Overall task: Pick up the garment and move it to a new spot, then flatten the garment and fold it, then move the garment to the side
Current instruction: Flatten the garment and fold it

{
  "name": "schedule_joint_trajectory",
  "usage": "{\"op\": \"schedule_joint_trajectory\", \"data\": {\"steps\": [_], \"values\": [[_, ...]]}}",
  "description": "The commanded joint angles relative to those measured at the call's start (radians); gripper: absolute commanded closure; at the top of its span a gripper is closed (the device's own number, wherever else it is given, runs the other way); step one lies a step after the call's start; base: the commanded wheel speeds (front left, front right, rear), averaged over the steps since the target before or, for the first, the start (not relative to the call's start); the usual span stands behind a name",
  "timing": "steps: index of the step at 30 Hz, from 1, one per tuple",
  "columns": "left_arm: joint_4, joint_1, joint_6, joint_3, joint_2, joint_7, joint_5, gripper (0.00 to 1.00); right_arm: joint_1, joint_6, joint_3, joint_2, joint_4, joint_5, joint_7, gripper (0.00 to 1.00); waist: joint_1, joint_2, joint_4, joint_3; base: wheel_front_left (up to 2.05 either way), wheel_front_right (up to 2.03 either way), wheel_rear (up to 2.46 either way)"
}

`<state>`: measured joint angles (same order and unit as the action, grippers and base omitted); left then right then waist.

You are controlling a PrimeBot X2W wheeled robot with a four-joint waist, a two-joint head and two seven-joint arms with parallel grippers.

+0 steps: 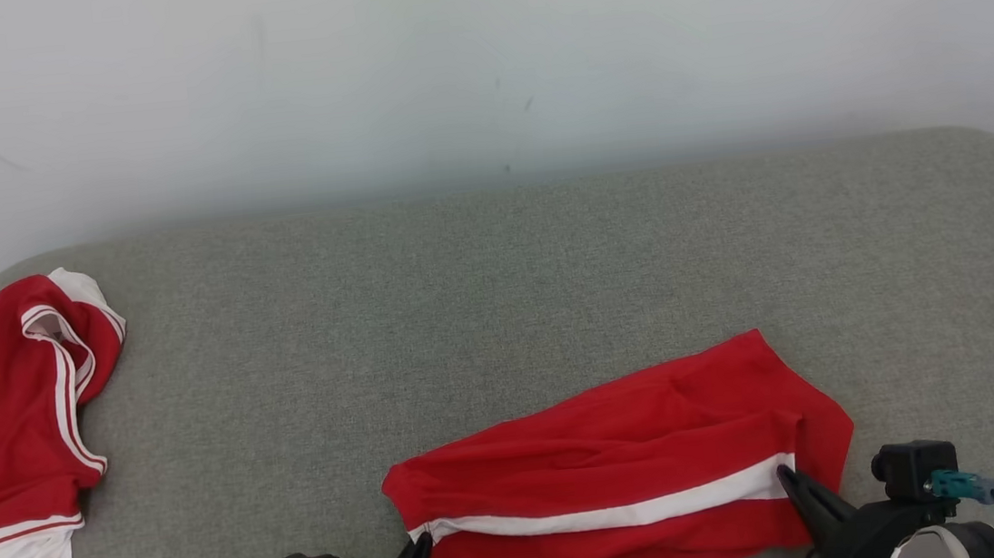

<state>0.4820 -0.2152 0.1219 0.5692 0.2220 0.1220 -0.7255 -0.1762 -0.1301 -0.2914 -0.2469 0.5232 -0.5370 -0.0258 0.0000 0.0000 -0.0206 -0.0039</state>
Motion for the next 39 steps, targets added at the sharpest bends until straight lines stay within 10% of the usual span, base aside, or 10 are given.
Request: {"op": "schedule_joint_trajectory", "data": {"steps": [1,39], "values": [[-0.007,-0.003,-0.001,-0.005,0.002,0.01,-0.008,1.0,-0.003,-0.001,0.002,-0.004,-0.013,-0.017,0.01,1.0,0.0,0.0,-0.002,-0.002,0.0,0.0,0.0],[-0.326,-0.521,0.002,-0.12,0.201,-0.191,-0.362,1.0,-0.415,-0.001,0.057,-0.176,-0.498,-0.092,-0.119,1.0,0.0,0.0,-0.107,0.045,0.0,0.0,0.0]]}}
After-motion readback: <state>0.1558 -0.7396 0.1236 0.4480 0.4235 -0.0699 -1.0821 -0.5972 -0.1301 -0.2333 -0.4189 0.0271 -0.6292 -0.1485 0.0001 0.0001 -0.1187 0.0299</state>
